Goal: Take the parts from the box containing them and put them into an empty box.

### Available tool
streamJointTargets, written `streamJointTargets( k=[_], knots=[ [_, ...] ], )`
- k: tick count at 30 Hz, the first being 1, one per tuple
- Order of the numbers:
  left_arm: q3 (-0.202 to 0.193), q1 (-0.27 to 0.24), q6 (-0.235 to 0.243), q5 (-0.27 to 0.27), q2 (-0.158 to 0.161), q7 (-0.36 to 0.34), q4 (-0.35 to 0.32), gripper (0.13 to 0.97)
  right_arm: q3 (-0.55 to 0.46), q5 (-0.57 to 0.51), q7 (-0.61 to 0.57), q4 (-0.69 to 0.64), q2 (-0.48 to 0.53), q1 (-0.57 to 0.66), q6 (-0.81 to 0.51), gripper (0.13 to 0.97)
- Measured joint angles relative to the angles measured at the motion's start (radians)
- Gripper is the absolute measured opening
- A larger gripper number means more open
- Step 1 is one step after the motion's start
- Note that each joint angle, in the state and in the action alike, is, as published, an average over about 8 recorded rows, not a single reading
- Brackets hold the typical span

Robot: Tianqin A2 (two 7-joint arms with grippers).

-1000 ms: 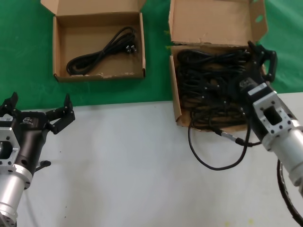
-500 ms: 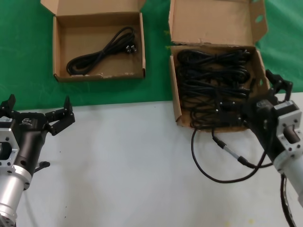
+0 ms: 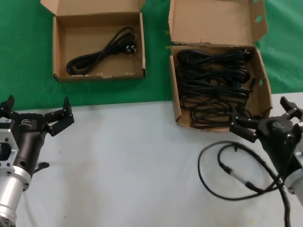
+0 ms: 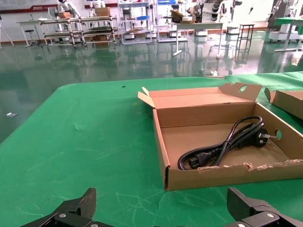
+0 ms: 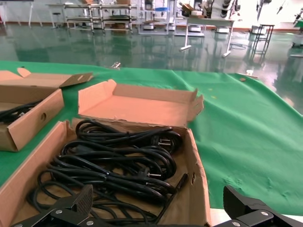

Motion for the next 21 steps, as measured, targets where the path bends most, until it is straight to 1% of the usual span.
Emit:
streamJointTargets(
  k=[21],
  knots=[
    [0.000,0.000,0.000,0.000,0.000,0.000,0.000,0.966,0.004,0.011,0.006,0.000,0.000,-0.008,0.003,0.966]
  ],
)
